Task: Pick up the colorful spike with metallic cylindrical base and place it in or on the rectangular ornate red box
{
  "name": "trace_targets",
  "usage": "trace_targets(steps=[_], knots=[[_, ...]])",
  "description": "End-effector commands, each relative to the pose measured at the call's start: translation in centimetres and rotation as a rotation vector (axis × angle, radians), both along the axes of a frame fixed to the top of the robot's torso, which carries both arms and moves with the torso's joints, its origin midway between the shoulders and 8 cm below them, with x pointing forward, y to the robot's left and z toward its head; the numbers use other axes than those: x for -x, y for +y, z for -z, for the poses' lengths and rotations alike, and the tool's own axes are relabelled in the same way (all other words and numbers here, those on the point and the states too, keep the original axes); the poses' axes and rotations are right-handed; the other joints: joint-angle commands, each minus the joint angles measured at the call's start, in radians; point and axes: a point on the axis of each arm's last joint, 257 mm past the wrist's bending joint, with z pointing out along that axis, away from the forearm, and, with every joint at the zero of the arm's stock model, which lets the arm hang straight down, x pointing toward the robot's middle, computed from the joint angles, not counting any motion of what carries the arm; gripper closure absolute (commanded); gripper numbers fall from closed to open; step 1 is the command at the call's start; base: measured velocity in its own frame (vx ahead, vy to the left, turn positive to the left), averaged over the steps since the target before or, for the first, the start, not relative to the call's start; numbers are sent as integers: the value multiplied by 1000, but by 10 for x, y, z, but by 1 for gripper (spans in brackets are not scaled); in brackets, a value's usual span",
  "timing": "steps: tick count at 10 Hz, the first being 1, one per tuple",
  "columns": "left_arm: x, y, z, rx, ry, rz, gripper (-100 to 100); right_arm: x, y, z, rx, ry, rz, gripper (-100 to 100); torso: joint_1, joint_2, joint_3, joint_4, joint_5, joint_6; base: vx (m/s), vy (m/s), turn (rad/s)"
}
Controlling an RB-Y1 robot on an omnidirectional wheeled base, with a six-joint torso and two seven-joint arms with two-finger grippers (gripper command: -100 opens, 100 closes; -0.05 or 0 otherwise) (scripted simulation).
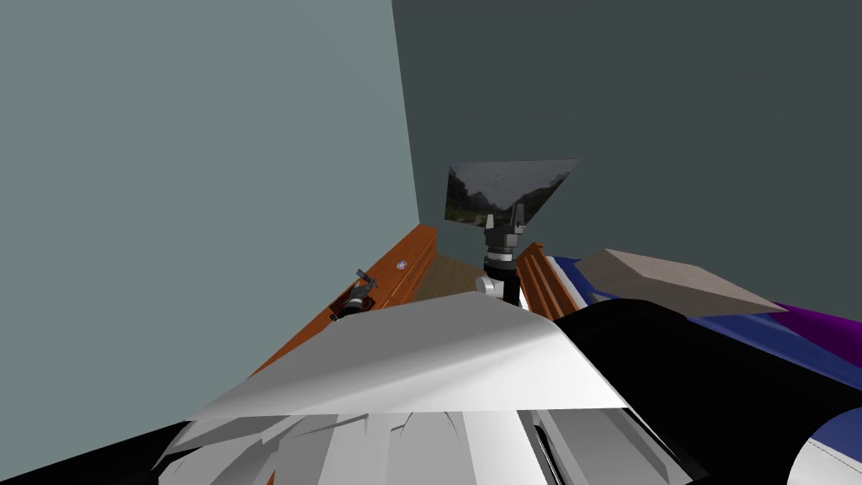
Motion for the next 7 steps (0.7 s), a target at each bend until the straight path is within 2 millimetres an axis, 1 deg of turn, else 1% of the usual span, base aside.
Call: trace_targets(steps=[1, 2, 4, 5, 6, 7], knots=[[7, 4, 8, -14, 21, -4, -100, 0, 0, 0, 0, 0, 0, 0, 0, 0, 0, 0, 0, 0, 6, 24, -83], [15, 9, 18, -29, 51, -11, -100, 0, 0, 0, 0, 0, 0, 0, -1, 0, 0, 0, 0, 0, 14, 34, -195], [18, 10, 22, -34, 62, -13, -100, 0, 0, 0, 0, 0, 0, 0, 0, -1, 0, 0, 0, 0, 9, 28, -77], [17, 9, 21, -30, 57, -13, -100, 0, 0, 0, 0, 0, 0, 0, -1, -1, 0, 0, 0, 0, 2, 10, -11], [17, 9, 21, -31, 57, -12, 0, 0, 0, 0, 0, 0, 0, 0, -2, 0, 0, 0, 0, 0, 0, 0, 0], [17, 9, 21, -31, 57, -12, -100, 0, 0, 0, 0, 0, 0, 0, -2, 0, 0, 0, -1, 0, 0, 0, 0]])
